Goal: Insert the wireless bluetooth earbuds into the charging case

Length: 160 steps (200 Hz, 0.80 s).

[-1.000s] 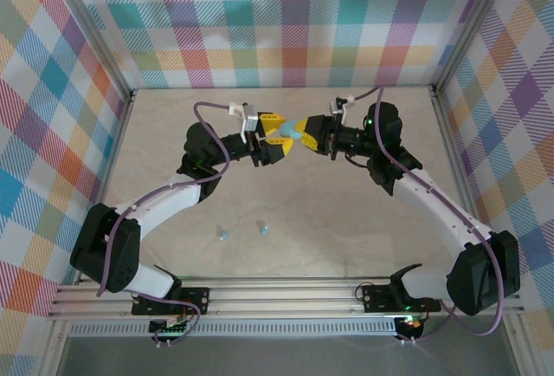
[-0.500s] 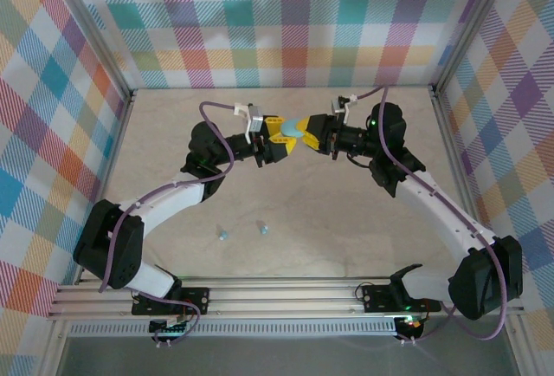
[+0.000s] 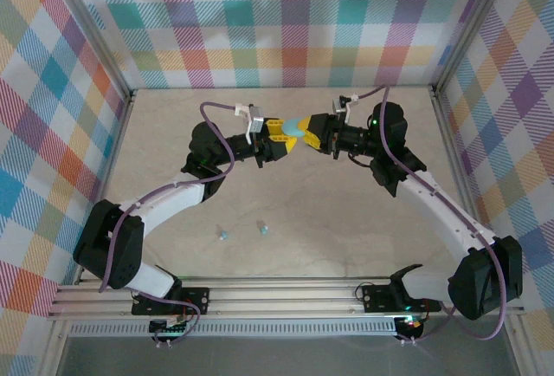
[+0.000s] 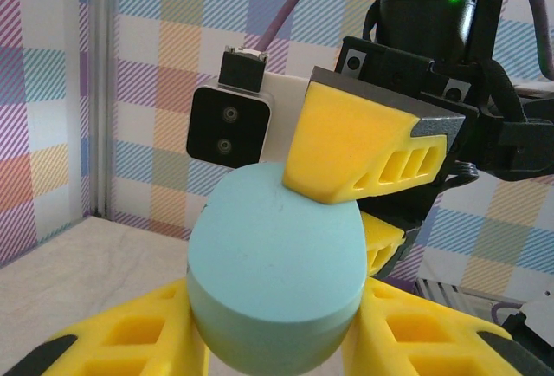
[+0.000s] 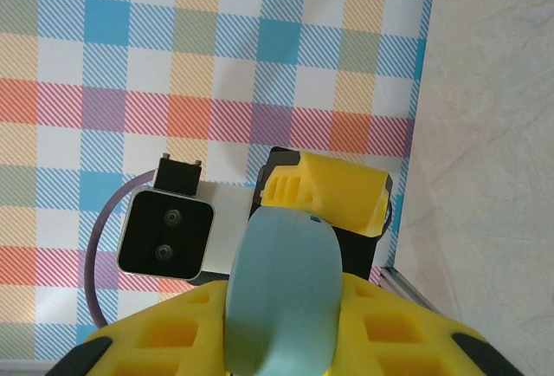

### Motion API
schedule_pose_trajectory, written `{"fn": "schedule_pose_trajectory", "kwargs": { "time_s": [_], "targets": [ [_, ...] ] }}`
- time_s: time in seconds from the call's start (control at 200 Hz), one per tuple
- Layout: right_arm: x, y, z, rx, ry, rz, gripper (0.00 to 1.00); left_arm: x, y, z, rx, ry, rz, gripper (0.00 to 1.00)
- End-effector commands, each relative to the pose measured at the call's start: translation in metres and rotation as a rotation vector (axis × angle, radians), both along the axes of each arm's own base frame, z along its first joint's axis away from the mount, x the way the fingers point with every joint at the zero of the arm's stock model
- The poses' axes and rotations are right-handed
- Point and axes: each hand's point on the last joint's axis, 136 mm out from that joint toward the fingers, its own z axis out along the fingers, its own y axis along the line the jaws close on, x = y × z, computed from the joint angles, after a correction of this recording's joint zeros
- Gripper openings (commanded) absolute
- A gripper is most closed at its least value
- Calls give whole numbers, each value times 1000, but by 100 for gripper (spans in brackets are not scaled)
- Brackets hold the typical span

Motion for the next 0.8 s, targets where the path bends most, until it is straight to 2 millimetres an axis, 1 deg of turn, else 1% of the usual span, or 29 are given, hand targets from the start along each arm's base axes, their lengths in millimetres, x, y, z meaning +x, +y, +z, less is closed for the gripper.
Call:
{"fn": "schedule_pose_trajectory", "kwargs": {
  "time_s": [0.0, 0.065, 0.125, 0.205, 0.255, 0.375, 0.495, 0.635, 0.72, 0.795],
  "targets": [
    [-6, -2, 10, 5, -44, 12, 33, -11, 4, 27, -40, -68, -2, 27],
    [-6, -2, 9, -5, -48, 7, 38, -11, 4, 27, -37, -64, -1, 23],
    [-7, -4, 8, -18, -53, 1, 45, -11, 4, 25, -30, -57, 2, 22],
    [-7, -6, 8, -47, -74, -10, 54, -11, 5, 22, -15, -50, 9, 18],
    [-8, -8, 9, -70, -104, -18, 58, -10, 5, 20, -1, -44, 16, 16],
    [-12, -16, 17, -135, -201, -47, 61, -11, 8, 13, 40, -28, 31, 14],
    [-25, -24, 34, -228, -401, -40, 64, -14, 12, 6, 79, -16, 44, 13],
    [-34, -34, 37, -346, -555, -48, 66, -20, 18, 0, 126, -9, 51, 12],
    [-38, -35, 37, -401, -634, -18, 65, -23, 23, -6, 160, -4, 67, 11],
    [-39, -34, 33, -460, -704, 15, 64, -27, 27, -12, 188, -3, 72, 11]
  ]
}}
